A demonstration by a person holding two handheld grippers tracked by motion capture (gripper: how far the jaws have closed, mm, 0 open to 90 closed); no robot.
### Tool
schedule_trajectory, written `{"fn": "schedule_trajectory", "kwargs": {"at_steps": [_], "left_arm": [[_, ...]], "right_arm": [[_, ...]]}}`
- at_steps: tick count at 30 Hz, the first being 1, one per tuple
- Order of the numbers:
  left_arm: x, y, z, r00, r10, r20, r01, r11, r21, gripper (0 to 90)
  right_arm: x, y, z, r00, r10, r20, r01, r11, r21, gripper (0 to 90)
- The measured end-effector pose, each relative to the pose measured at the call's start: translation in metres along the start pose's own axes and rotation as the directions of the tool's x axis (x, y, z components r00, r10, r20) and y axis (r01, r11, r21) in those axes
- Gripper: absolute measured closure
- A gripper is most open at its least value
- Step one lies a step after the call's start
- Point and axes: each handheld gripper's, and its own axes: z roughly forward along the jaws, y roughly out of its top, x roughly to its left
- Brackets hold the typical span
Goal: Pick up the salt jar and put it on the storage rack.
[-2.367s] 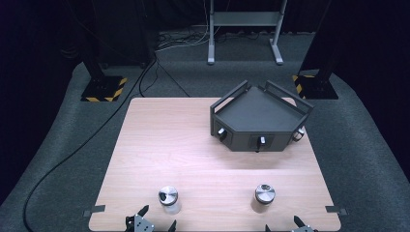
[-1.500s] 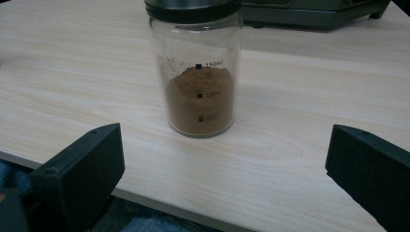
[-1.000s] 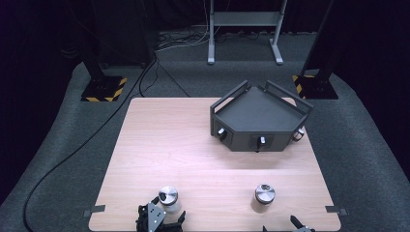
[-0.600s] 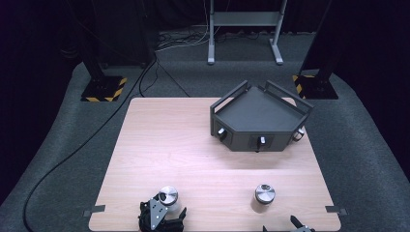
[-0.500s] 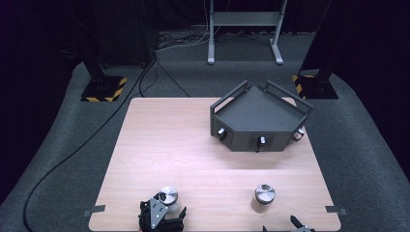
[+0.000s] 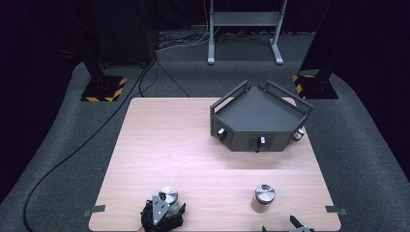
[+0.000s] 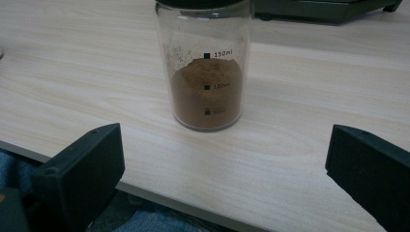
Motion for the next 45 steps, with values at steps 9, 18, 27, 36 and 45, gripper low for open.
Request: {"fn": "schedule_trajectory", "kwargs": {"at_steps": [9,18,27,36,45], "left_arm": [[0.002,-0.003,0.0,0.9996,-0.028,-0.004,0.028,0.9996,-0.009,31.2],[0.003,-0.002,-0.001,0.9991,-0.042,-0.003,0.042,0.9991,-0.006,31.6],[0.006,-0.005,-0.004,0.998,-0.063,0.003,0.063,0.9978,-0.019,31.7],[0.009,-0.001,-0.011,0.997,-0.076,0.011,0.077,0.9969,-0.017,31.7],[0.013,0.005,-0.017,0.9967,-0.076,0.029,0.077,0.9965,-0.032,31.7]], "right_arm": [[-0.001,0.0,0.001,1.0,0.0,0.0,0.0,1.0,0.005,0.0],[-0.001,0.0,0.0,1.0,0.001,0.009,-0.001,1.0,0.003,0.0],[-0.002,0.0,0.0,0.9999,0.003,0.013,-0.003,1.0,0.005,0.0],[-0.002,-0.001,-0.001,0.9998,0.006,0.02,-0.006,1.0,0.006,0.0],[-0.002,0.0,-0.001,0.9997,0.006,0.024,-0.006,1.0,0.012,0.0]]}}
